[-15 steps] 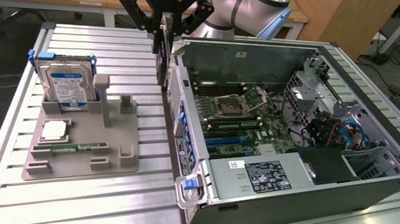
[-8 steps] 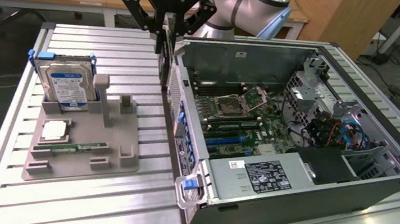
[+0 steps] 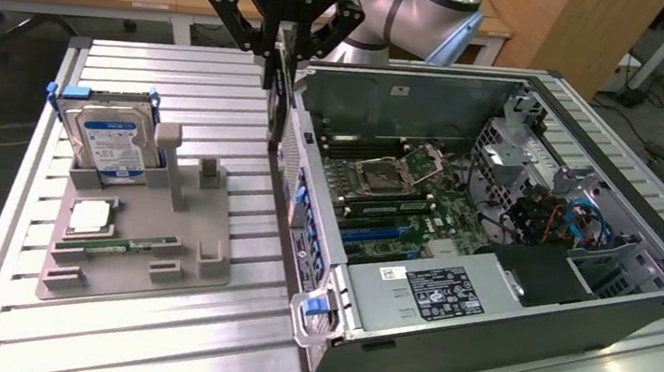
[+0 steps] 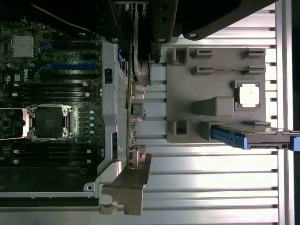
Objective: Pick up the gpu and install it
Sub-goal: 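Pick up the gpu and move the gpu toward the slot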
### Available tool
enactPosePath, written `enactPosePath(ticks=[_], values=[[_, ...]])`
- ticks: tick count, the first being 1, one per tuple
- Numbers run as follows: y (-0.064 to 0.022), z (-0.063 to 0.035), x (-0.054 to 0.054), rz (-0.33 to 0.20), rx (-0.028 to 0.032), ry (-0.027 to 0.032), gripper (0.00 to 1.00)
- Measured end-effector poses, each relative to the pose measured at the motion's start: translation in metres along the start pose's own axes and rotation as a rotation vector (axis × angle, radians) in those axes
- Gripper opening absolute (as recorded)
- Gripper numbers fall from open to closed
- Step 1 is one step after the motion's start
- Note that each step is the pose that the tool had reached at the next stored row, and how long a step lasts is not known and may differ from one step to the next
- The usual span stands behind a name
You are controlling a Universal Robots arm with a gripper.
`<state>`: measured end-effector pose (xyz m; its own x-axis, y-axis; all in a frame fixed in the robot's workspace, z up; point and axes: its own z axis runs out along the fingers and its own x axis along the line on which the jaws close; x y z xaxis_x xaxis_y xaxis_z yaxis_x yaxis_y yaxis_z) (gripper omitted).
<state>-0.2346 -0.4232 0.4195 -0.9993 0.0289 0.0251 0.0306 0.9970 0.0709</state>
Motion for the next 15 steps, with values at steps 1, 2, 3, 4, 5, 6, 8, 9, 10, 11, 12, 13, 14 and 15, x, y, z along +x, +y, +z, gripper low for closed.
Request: enactPosePath(ticks=[1,2,3,4,5,6,8,9,10,11,12,13,14,15], values=[[0.0000,0.0000,-0.0006,0.000,0.0000,0.0001,0.26],[0.0000,0.0000,-0.0011,0.000,0.0000,0.0000,0.26],[0.0001,0.0000,-0.0016,0.000,-0.0001,0.0000,0.26],[0.0001,0.0000,-0.0021,0.000,-0.0001,0.0000,0.26],[0.0001,0.0000,-0.0027,0.000,-0.0001,0.0000,0.26],[0.0001,-0.0001,-0.0032,0.000,-0.0001,0.0000,0.26],[0.0001,-0.0001,-0.0043,0.000,-0.0001,0.0000,0.26],[0.0002,-0.0001,-0.0049,0.000,-0.0001,0.0000,0.26],[0.0002,-0.0001,-0.0054,0.000,-0.0001,0.0001,0.26],[0.0002,-0.0001,-0.0059,0.000,-0.0001,0.0000,0.26],[0.0002,-0.0001,-0.0065,0.000,-0.0001,0.0000,0.26],[0.0002,-0.0001,-0.0069,0.000,-0.0001,0.0000,0.26],[0.0002,-0.0001,-0.0074,0.000,-0.0001,0.0000,0.26],[0.0003,-0.0002,-0.0080,0.000,-0.0001,0.0000,0.26]])
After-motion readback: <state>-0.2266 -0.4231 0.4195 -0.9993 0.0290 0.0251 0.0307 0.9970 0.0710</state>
